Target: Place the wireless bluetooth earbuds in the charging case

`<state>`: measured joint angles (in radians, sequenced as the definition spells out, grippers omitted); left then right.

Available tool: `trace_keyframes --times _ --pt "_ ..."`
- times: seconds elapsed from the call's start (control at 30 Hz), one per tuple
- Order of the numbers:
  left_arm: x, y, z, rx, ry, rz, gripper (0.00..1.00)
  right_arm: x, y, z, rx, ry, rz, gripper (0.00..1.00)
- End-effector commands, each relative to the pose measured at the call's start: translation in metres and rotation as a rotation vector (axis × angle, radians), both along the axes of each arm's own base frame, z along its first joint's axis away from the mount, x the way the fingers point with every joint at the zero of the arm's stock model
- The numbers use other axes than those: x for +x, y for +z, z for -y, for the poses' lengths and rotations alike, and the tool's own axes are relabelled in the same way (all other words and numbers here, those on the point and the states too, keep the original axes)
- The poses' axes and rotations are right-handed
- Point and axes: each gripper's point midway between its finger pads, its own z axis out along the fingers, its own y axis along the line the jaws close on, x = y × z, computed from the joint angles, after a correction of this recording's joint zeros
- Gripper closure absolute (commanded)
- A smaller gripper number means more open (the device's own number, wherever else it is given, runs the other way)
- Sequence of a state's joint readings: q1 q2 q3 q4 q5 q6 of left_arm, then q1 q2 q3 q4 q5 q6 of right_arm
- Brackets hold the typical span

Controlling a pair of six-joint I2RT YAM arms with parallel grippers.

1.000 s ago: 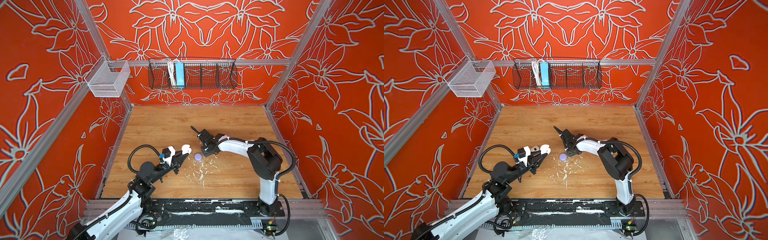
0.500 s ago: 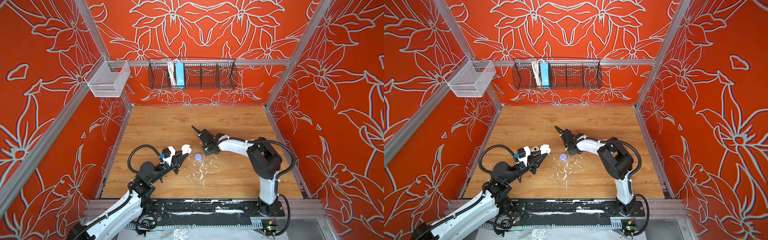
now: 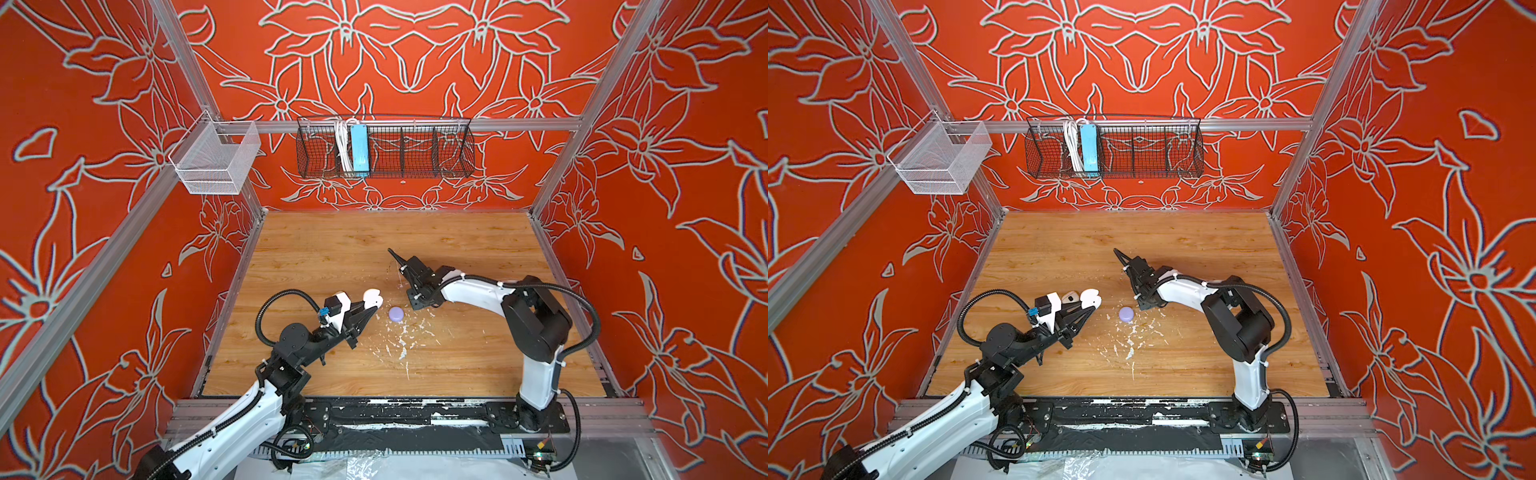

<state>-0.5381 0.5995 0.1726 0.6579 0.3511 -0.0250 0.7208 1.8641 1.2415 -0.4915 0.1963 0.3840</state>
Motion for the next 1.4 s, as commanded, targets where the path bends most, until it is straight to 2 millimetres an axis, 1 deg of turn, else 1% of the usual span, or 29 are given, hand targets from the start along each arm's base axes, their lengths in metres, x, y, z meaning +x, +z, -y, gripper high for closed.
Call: trace_keyframes --times 0.0,0.07,0.1,0.17,0.27,0.37,0.5,0.63,0.7,0.83,0.9,1.07,1.23,1.37 --pt "-0.003 0.017 0.001 -0.019 -0.012 0.043 1.0 0.003 0.027 -0.019 0.176 -0.042 0.031 0.61" --pt "-0.003 0.017 0.001 -0.02 -0.012 0.044 1.0 0.004 0.026 -0.026 0.199 -0.06 0.005 0.61" --pt "-0.003 0.017 0.001 -0.019 -0.013 0.044 1.0 0.005 0.024 -0.026 0.19 -0.077 -0.007 0.61" --pt "-0.003 0.017 0.001 -0.021 -0.011 0.046 1.0 0.009 0.015 -0.026 0.155 -0.119 -0.04 0.62" --pt "-0.004 0.018 0.001 -0.021 -0.013 0.047 1.0 0.013 0.002 -0.031 0.139 -0.142 -0.08 0.61" --pt "-0.004 0.018 0.0 -0.021 -0.009 0.048 1.0 0.017 -0.008 -0.03 0.104 -0.154 -0.088 0.61" --pt "-0.004 0.018 0.001 -0.022 -0.012 0.048 1.0 0.02 -0.014 -0.019 0.032 -0.164 -0.082 0.6" --pt "-0.005 0.019 0.0 -0.025 -0.012 0.05 1.0 0.019 -0.016 -0.012 0.003 -0.171 -0.075 0.58" --pt "-0.005 0.02 0.001 -0.027 -0.014 0.051 1.0 0.018 -0.019 -0.012 0.001 -0.164 -0.08 0.57" --pt "-0.004 0.019 0.0 -0.023 -0.007 0.049 1.0 0.014 -0.028 -0.019 0.03 -0.149 -0.118 0.58" --pt "-0.004 0.019 0.0 -0.025 -0.008 0.051 1.0 0.013 -0.028 -0.02 0.035 -0.145 -0.123 0.58" --pt "-0.004 0.018 0.0 -0.022 -0.008 0.049 1.0 0.01 -0.026 -0.015 0.036 -0.157 -0.112 0.6" --pt "-0.004 0.018 0.001 -0.021 -0.011 0.047 1.0 0.013 -0.023 0.001 0.013 -0.191 -0.079 0.64" --pt "-0.005 0.019 0.0 -0.025 -0.012 0.054 1.0 0.013 -0.025 0.003 0.037 -0.197 -0.093 0.68"
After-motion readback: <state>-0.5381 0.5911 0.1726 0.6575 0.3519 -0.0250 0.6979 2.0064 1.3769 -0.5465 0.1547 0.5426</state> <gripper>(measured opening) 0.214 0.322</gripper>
